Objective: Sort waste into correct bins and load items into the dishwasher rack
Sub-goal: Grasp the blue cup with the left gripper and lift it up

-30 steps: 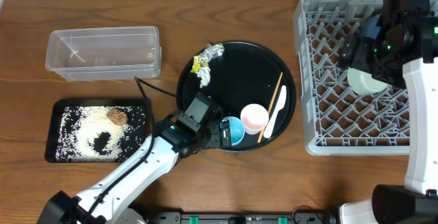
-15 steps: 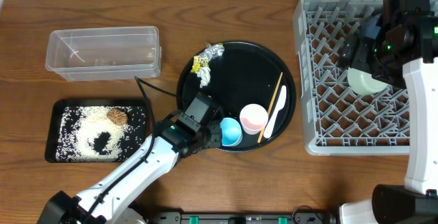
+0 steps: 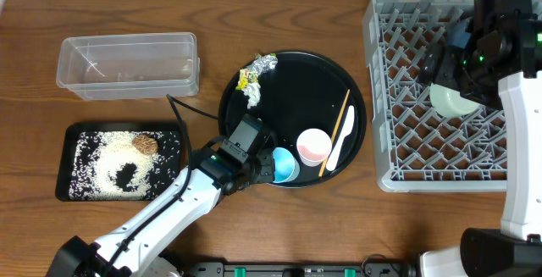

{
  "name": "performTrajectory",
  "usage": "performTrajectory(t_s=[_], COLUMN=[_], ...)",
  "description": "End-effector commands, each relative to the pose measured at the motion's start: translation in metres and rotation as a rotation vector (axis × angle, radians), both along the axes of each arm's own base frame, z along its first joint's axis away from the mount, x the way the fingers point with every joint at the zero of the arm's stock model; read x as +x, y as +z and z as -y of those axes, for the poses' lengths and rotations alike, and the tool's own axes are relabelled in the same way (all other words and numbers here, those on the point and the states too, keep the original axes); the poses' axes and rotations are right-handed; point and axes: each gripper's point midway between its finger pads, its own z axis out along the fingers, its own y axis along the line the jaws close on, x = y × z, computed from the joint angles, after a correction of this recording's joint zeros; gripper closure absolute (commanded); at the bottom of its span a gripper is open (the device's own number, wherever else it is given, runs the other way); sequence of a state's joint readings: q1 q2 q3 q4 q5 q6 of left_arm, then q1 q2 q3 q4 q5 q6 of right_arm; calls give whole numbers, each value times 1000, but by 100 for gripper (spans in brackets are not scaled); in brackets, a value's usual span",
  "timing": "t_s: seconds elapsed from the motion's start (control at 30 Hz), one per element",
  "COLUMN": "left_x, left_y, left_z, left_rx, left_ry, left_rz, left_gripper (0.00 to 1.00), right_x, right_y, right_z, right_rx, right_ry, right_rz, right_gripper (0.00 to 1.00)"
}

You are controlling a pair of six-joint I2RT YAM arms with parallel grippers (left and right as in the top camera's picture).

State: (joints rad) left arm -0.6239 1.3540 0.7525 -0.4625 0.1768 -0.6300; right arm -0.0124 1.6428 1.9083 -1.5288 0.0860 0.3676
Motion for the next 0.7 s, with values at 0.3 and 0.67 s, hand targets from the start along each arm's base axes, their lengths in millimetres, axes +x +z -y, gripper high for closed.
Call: performTrajectory(t_s=[0.3, 0.67], left_x=[4, -27], left_y=[92, 168], left_z=[16, 2], left_rx=[-260, -440], left_ry=[-25, -41], left_rz=[176, 351], left_gripper=[94, 94], right_x=[-1, -1], right_y=[4, 4], right_z=[3, 3], right_rx=[1, 1], right_ry=[-21, -21], right_rz=[12, 12], right_gripper=[1, 1])
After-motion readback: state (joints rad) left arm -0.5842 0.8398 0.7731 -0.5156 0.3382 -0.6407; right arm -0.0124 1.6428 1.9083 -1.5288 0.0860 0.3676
